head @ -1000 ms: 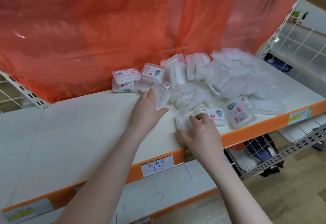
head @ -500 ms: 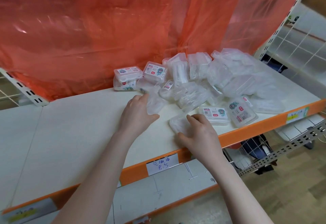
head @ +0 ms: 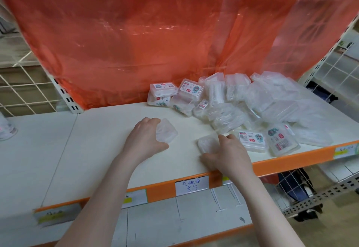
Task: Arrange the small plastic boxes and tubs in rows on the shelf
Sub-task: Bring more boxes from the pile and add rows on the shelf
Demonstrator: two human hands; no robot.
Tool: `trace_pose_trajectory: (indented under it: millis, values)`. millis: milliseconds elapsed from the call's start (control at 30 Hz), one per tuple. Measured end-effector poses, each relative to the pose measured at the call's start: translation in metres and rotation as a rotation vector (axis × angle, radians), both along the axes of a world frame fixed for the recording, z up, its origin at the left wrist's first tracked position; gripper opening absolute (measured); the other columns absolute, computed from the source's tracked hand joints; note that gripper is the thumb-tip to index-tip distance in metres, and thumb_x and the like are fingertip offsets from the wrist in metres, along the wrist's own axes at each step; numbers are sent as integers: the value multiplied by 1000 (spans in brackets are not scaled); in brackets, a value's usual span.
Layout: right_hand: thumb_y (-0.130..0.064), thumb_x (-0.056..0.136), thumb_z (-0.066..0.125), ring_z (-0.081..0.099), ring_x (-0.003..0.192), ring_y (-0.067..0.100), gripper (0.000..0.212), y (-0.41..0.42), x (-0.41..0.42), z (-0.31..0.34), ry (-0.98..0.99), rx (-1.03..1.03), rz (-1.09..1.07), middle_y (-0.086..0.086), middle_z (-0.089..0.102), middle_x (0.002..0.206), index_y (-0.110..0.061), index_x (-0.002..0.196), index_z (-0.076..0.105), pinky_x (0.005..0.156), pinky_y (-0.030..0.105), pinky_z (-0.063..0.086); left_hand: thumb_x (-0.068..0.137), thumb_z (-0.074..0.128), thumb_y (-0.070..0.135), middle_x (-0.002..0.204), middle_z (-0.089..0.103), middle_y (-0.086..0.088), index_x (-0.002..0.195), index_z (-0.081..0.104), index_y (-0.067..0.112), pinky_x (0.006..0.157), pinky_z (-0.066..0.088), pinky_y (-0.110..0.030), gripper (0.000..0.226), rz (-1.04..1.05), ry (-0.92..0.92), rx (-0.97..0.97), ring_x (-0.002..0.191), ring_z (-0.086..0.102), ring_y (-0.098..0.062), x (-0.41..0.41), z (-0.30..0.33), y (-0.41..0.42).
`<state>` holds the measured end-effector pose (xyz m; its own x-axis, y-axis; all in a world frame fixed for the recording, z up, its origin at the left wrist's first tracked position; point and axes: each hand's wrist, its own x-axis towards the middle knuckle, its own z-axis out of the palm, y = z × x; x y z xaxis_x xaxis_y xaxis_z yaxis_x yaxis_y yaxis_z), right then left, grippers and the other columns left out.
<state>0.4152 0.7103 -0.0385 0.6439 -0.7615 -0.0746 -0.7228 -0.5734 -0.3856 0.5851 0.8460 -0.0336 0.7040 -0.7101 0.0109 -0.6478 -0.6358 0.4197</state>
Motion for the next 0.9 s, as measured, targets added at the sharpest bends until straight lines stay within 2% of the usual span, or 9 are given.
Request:
trace_pose_trajectory:
  millis: [233,367,533,733,900]
  values:
    - [-31,72,65,47,108,30,43,-3,4,-4,20,-83,106,9,50,110,-8,106,52,80,31,38,70,75,34,129,46,-3,137,41,18,92,36,-29,77,74,-27,3,121,42,-21,-11,6,18]
    - [-31,73,63,50,103,30,39,-10,5,-7,15,-167,188,9,52,107,-9,103,53,75,31,36,70,75,35,127,48,-2,136,42,19,90,36,-27,77,113,-53,32,118,44,-20,-21,8,31]
    - [-31,73,64,49,101,29,34,-10,13,-9,-71,-174,302,8,52,99,-10,98,53,72,32,36,70,75,33,127,48,-1,137,42,20,90,36,-27,76,180,-86,61,119,43,-19,-31,12,55]
    - [-26,73,61,48,97,26,28,26,25,0,-111,-168,432,1,40,87,-12,95,51,64,29,32,72,72,27,129,45,-1,138,40,21,95,36,-28,73,253,-99,82,123,41,-20,-40,21,102]
    - [-36,75,60,50,100,28,38,79,37,17,-139,-179,552,7,51,99,-10,102,54,71,31,37,71,72,26,128,45,-2,138,41,21,94,37,-29,74,324,-105,40,122,41,-22,-44,30,161]
